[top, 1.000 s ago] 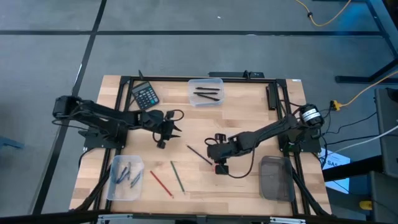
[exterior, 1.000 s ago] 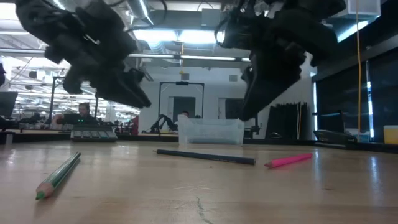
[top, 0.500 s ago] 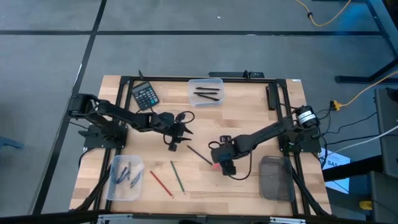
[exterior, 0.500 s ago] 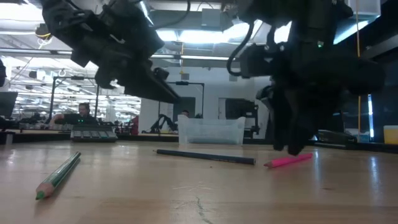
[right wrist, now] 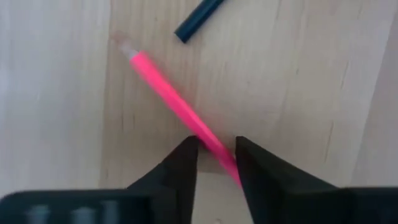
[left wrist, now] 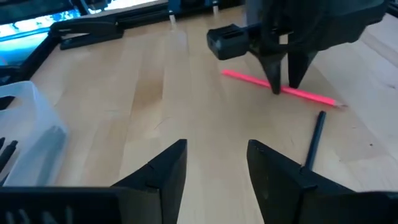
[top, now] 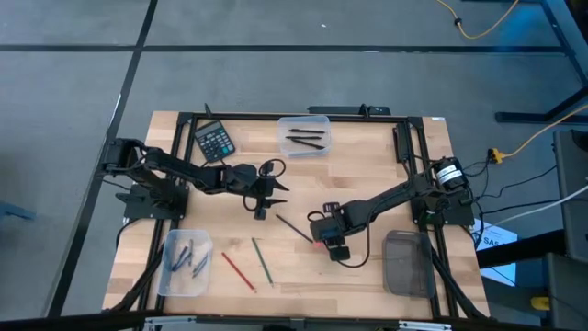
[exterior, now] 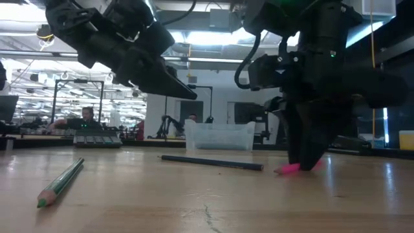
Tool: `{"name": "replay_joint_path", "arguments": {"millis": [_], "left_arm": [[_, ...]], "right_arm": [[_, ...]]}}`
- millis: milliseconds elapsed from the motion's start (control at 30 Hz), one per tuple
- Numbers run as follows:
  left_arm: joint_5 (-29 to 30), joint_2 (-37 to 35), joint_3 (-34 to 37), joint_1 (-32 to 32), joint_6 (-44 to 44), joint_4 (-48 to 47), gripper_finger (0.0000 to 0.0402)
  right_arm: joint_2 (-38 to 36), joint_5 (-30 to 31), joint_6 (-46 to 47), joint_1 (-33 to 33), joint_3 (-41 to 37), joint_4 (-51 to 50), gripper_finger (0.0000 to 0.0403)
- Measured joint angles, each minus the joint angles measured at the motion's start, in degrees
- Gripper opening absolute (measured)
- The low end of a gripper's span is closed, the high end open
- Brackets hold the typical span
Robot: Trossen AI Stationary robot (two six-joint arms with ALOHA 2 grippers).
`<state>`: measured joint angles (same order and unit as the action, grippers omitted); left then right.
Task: Sort crayons/erasers/pens/pencils in bins
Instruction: Put the pink color pencil into the black bin
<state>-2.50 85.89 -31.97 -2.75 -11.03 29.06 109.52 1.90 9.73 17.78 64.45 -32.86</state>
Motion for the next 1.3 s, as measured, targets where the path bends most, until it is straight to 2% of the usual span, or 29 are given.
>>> {"name": "replay_joint_path", "arguments": {"millis": [100,233,367,567,867,1000,1200,1300], "left_arm": [[0.82,0.00,0.00,-0.27,0.05,-0.04,0.0160],[5.16,0.00,0.02,-0.25,-0.25,-0.11,0.0161],[7.73,0.00,0.02,-0.27,-2.88,0.01,0.0160],[7.61,0.00,0.02,-0.16,-2.97,0.26,0.0160],[7.58,0.00,0.02,-0.16,-4.32,0.20,0.0159],[7.45,0.00,0.04,-0.08,-2.79,0.12,0.0158],[7.31,-0.03,0.07,-0.25,-5.23,4.31,0.0158],[4.97,-0.07,0.07,0.01,-4.70,4.87,0.0158]], "right_arm": [[0.06,-0.22,-0.22,-0.02,-0.04,0.18,0.0082],[0.06,-0.77,0.51,-0.92,-0.18,2.12,0.0042],[0.18,-0.55,0.48,-1.20,-0.22,4.58,0.0020],[0.40,3.16,0.29,-1.16,-0.21,9.13,0.0028],[0.46,2.79,0.22,-1.27,-0.24,9.97,0.0038],[0.86,4.66,0.34,-1.18,-0.27,11.64,0.0038],[0.92,2.65,2.20,-1.33,-0.18,11.38,0.0039],[0.92,2.13,4.67,-1.33,-0.15,11.16,0.0039]]}}
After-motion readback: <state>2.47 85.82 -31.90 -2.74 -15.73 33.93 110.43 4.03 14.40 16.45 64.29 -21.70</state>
